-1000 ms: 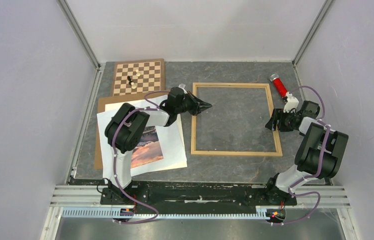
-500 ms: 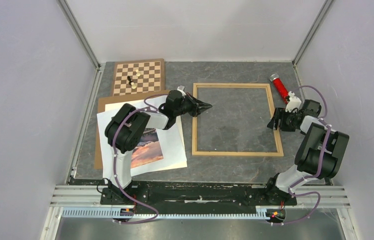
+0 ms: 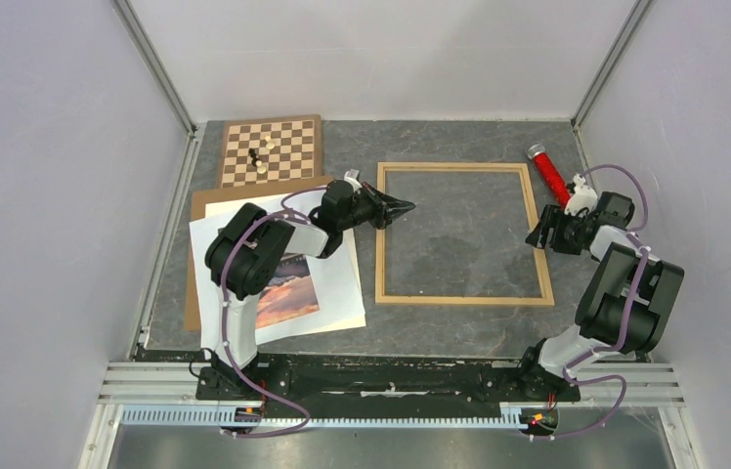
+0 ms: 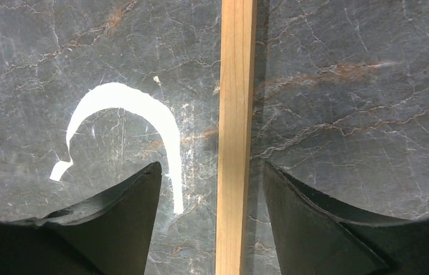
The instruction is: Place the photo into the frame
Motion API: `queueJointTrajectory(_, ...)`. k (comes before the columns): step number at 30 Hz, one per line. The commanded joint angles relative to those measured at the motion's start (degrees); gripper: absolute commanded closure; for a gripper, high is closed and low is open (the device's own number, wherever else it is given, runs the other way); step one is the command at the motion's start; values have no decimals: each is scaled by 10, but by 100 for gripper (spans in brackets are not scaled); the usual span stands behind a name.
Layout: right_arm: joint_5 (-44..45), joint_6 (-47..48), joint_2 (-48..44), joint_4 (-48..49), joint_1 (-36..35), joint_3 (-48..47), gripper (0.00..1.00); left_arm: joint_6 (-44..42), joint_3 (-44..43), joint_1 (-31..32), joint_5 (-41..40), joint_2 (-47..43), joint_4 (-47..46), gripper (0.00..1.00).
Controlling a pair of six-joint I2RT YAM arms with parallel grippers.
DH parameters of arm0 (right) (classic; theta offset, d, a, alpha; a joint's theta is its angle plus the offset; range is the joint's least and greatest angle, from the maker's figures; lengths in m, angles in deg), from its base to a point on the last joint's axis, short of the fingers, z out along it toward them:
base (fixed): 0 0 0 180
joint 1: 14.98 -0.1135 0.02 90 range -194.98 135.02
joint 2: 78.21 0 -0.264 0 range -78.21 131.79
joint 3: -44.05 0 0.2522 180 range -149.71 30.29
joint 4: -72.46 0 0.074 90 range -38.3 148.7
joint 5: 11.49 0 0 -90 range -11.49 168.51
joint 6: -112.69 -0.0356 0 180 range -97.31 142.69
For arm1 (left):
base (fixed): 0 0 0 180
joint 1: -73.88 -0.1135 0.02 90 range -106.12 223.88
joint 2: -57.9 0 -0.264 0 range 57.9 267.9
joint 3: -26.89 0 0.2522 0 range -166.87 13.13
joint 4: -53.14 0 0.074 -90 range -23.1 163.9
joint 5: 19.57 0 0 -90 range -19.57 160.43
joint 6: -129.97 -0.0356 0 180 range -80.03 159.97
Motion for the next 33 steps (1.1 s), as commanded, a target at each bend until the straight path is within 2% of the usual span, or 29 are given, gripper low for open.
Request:
queueJointTrajectory(1, -1, -9, -15, 13, 8, -15, 32, 58, 0, 4, 15, 10, -60, 98)
queueJointTrajectory(18, 8, -1, -18, 19, 13, -2, 33, 70, -2, 8, 27, 20, -89, 98)
queueJointTrajectory(28, 13, 2, -23, 20, 15, 1, 33, 34, -7, 8, 32, 21, -99, 98)
queueJointTrajectory(33, 36, 34, -27, 14, 15, 8, 34, 10, -8, 7, 32, 18, -88, 98)
